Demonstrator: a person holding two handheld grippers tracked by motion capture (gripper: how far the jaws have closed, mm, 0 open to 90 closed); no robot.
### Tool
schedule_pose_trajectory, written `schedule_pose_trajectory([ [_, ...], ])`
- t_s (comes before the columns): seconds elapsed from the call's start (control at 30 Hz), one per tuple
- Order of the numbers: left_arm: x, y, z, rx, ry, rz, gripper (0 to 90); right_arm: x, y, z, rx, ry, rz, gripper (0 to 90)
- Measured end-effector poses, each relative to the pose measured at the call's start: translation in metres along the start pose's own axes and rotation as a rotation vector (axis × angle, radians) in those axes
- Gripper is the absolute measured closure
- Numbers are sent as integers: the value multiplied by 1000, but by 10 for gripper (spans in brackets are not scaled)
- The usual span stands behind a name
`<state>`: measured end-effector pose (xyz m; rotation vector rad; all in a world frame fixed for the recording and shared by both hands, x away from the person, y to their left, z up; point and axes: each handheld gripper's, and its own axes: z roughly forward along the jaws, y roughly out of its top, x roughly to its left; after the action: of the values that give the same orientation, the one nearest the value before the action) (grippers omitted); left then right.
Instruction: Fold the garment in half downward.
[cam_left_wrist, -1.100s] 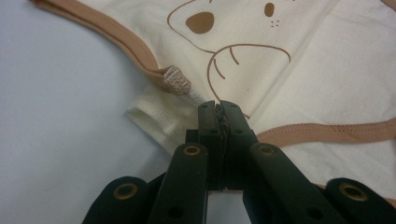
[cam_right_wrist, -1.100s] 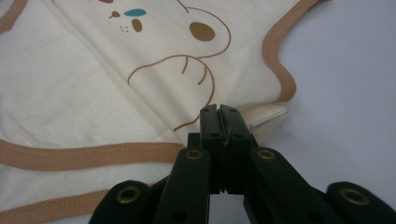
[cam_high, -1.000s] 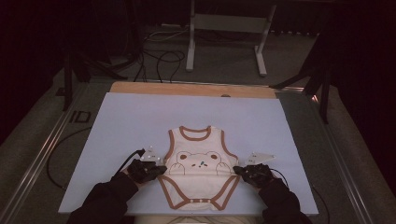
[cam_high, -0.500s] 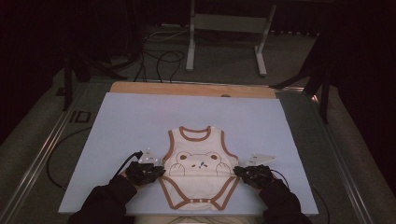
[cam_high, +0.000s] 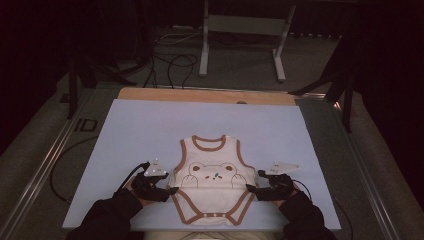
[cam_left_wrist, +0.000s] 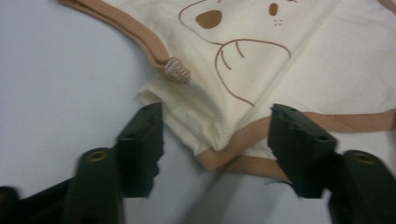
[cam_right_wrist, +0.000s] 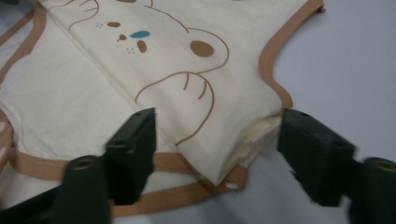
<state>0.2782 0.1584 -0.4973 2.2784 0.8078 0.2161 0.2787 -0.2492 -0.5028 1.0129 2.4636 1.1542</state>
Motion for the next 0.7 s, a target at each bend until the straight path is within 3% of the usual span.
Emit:
schedule_pose_trajectory([
  [0.1, 1, 3, -1, -10, -1, -9, 219, 1, 3, 0, -17, 17, 6, 162],
  [0.13, 2, 4, -3, -15, -18, 3, 190, 1, 5, -1, -27, 30, 14, 135],
  [0.43, 4, 16, -6, -44, -37, 20, 26, 0, 20, -1, -46, 24, -26, 103],
  [0.7, 10, 27, -7, -64, -47, 41, 4, 1, 32, 3, -44, 24, -69, 103],
])
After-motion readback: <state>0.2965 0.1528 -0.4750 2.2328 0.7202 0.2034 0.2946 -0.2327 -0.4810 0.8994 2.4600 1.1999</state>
